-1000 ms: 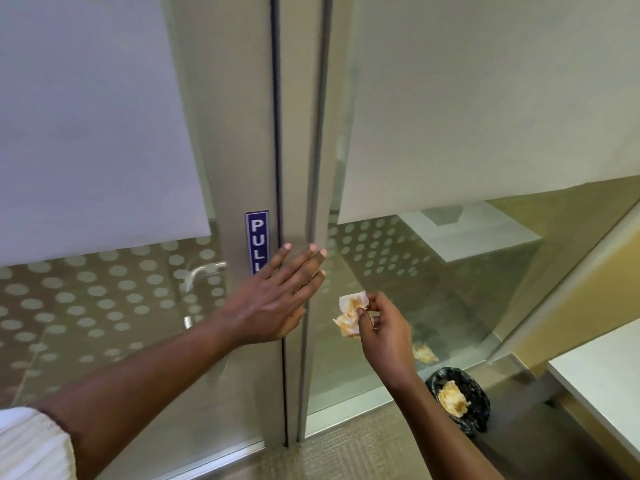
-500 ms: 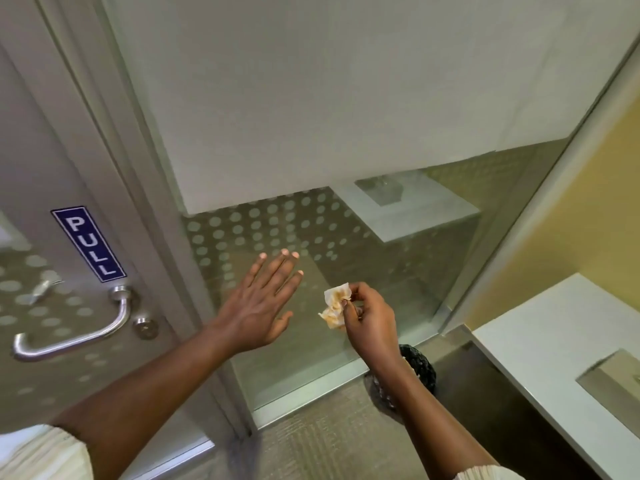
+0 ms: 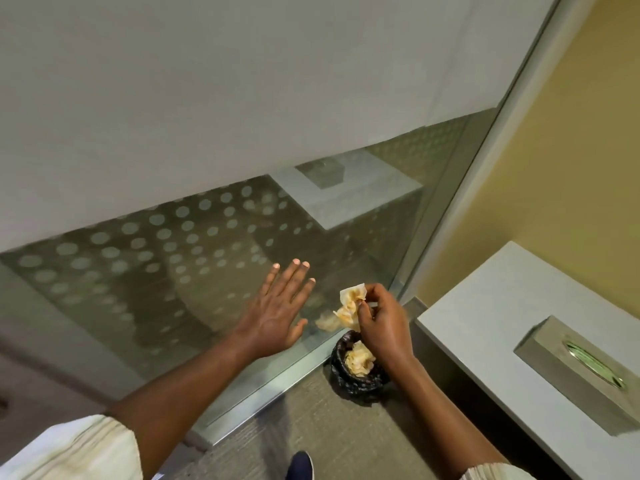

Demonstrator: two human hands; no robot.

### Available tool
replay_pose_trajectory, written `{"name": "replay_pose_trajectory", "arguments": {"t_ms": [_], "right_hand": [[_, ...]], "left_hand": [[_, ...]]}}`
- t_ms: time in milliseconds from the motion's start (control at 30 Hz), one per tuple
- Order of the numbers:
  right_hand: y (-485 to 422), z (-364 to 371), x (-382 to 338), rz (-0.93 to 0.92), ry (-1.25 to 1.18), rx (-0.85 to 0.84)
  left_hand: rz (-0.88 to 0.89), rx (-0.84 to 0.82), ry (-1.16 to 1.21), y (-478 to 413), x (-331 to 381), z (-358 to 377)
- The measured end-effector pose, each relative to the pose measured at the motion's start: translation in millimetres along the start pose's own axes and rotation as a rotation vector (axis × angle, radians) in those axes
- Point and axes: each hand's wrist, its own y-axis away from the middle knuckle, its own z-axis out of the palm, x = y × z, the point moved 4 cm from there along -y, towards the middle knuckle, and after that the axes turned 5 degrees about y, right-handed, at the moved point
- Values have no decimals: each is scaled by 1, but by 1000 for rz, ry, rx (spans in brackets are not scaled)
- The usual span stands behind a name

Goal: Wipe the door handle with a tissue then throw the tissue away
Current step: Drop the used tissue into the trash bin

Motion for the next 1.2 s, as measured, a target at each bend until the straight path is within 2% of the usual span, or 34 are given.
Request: {"name": "replay_pose_trajectory", "arguments": {"t_ms": [333,600,833,1000,1200], "right_hand": [[-69,-9,71,172,45,48],[-99,23,147,279,147,53],[-108,94,247,430,175,-4],[-111,156,335,560,155,-36],[-120,221,434,621,188,-95]], "left_hand": [[96,-114,127,-100,18,89],[110,-280,227,-130,47,188],[21,-445,276,-129,73,298],[21,-413,402,-123,92,374],[-37,-482,377,-114,106,476]]}}
